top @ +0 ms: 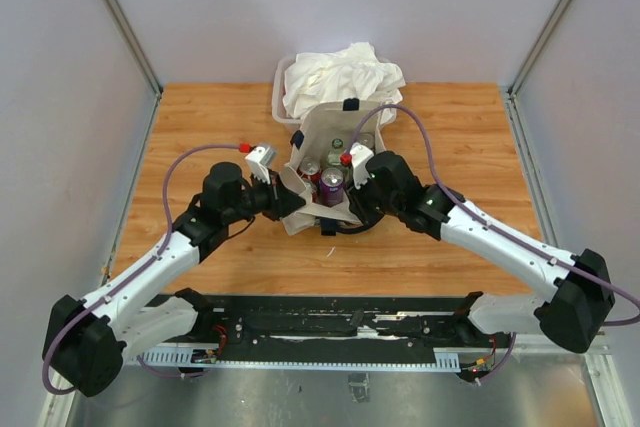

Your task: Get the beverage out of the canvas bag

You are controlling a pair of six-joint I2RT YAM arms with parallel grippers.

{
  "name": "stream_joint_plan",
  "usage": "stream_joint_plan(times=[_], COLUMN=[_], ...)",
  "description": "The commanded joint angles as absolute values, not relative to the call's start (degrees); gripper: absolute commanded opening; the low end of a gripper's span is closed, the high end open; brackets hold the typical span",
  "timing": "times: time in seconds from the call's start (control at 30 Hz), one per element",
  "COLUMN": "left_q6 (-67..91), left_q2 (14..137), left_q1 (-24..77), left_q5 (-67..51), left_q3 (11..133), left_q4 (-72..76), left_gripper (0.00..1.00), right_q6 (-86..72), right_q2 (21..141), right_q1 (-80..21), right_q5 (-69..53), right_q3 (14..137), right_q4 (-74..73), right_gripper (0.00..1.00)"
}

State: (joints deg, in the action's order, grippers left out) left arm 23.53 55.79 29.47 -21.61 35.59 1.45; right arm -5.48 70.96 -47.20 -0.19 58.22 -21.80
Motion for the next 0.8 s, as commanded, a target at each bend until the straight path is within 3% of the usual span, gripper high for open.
stream_joint_plan(times=[0.0, 0.43, 0.67, 0.77], left_q6=[23.15, 26.47, 28.62, 29.34], left_q2=[56.75, 59.02, 61.25, 61.97], left_q1=[29.68, 31.56, 33.94, 34.23], left_q5=[-20.48, -16.47, -12.51, -12.62], left_q3=[33.44, 29.55, 26.38, 26.40], left_q4=[-7.95, -13.46, -14.79, -14.40], left_gripper=[0.01, 0.00, 0.00, 0.01], right_q6=[-6.51, -6.59, -7.29, -7.38], right_q2=[74.25, 81.86, 83.30, 83.56], right_q1=[-48.36, -47.19, -46.62, -46.53], right_q5=[0.14, 0.27, 4.77, 7.28], right_q3=[54.27, 53.16, 55.80, 58.05], right_q4=[-24.36, -24.94, -24.71, -23.41], right_gripper=[0.31, 0.31, 0.39, 0.52])
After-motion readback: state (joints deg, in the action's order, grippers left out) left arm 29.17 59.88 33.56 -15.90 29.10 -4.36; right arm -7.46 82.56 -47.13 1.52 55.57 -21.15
